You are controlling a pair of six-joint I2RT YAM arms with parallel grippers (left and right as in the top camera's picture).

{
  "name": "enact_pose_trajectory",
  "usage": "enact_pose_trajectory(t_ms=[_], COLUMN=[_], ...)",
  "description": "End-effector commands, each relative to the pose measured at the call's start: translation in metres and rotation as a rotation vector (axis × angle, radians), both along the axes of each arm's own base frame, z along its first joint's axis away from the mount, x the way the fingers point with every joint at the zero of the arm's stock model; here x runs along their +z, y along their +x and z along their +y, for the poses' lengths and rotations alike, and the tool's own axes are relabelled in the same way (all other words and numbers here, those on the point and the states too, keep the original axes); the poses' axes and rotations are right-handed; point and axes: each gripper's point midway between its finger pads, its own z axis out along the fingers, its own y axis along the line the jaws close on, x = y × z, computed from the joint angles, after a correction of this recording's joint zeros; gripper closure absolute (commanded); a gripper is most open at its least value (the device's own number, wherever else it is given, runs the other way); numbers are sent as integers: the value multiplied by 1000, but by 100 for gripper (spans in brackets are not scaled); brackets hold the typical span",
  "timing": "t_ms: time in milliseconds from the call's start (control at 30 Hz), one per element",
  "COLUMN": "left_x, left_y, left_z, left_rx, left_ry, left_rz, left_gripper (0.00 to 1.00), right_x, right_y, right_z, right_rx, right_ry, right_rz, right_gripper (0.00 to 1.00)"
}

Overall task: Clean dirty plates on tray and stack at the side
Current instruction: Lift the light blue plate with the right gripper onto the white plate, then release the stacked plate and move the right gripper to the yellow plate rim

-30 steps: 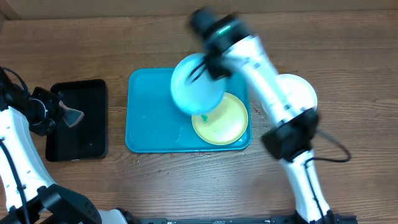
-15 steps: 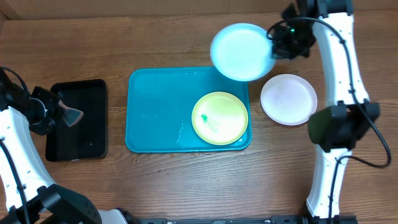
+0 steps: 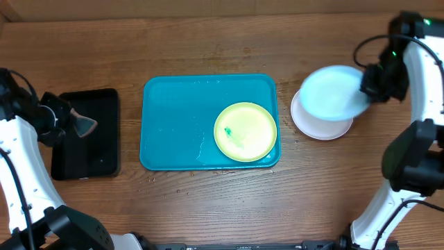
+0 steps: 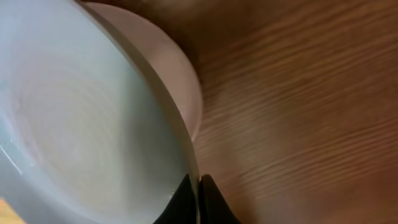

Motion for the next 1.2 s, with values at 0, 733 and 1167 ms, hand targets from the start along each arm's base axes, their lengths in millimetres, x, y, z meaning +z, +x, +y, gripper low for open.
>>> enact_pose_trajectory(t_ms=[0, 733, 1167], left_x=[0, 1, 1], left_y=[5, 22, 23], left_z=[-10, -38, -39], left_rx=[-19, -171, -174], left_ry=[-16, 28, 28], left_rz=[-7, -29, -30], left_gripper=[96, 96, 96], right_x=[-26, -44, -70], right_y=[-12, -3, -5], right_z=[-8, 145, 235], right_rx=[-8, 386, 813], right_ry=[24, 488, 206], right_rz=[32, -71, -98], right_gripper=[96, 38, 26])
